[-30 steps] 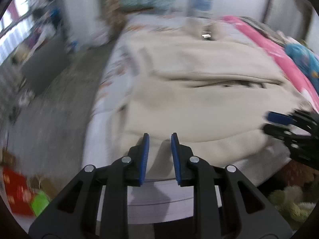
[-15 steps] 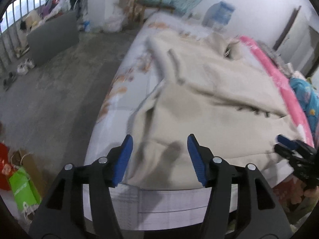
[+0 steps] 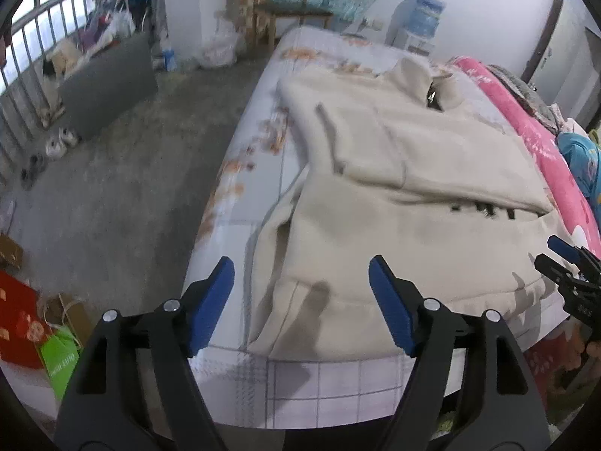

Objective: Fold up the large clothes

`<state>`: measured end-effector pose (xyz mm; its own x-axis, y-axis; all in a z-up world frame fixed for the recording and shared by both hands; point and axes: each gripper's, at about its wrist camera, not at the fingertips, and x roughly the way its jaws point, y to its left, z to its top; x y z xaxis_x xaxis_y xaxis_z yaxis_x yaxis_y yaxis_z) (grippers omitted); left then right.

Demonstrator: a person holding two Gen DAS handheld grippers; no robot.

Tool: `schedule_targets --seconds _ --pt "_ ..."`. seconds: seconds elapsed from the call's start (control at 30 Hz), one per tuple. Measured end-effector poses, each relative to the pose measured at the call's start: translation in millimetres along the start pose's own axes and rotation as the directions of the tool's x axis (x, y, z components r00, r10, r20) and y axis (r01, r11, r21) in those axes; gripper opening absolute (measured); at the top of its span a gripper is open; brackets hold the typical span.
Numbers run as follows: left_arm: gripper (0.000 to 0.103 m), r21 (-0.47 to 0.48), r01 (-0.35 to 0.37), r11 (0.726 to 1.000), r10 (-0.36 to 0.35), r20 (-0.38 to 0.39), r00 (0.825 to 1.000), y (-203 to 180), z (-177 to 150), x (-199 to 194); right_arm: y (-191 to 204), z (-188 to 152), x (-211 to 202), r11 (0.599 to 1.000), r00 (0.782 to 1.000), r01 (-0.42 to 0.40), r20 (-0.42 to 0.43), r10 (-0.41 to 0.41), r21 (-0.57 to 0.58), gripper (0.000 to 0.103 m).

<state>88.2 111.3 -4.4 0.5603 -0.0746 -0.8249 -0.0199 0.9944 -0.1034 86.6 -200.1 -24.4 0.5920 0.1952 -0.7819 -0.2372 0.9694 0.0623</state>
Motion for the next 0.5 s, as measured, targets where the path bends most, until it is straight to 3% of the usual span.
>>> schedule_targets --seconds 0.13,0.4,0.5 --pt "0.078 0.043 0.03 0.999 -0.031 0.011 0.999 -19.6 7.9 -2.6 -21.0 -0.3 8.0 0.996 0.997 0.067 -0.029 -0.065 0.064 0.069" --pt "0.08 0.165 0.034 0.986 -0.028 -0.041 0.999 -76.5 5.7 20.4 -48.6 -3.3 9.6 0.984 0.996 0.088 -0.043 -0.083 0.153 0.07" --pt "0.08 0.208 0.036 0.977 -0.023 -0.067 0.997 -98.6 3.2 32.7 -54.4 -3.9 13.1 0.98 0.995 0.097 -0.054 -0.089 0.171 0.075"
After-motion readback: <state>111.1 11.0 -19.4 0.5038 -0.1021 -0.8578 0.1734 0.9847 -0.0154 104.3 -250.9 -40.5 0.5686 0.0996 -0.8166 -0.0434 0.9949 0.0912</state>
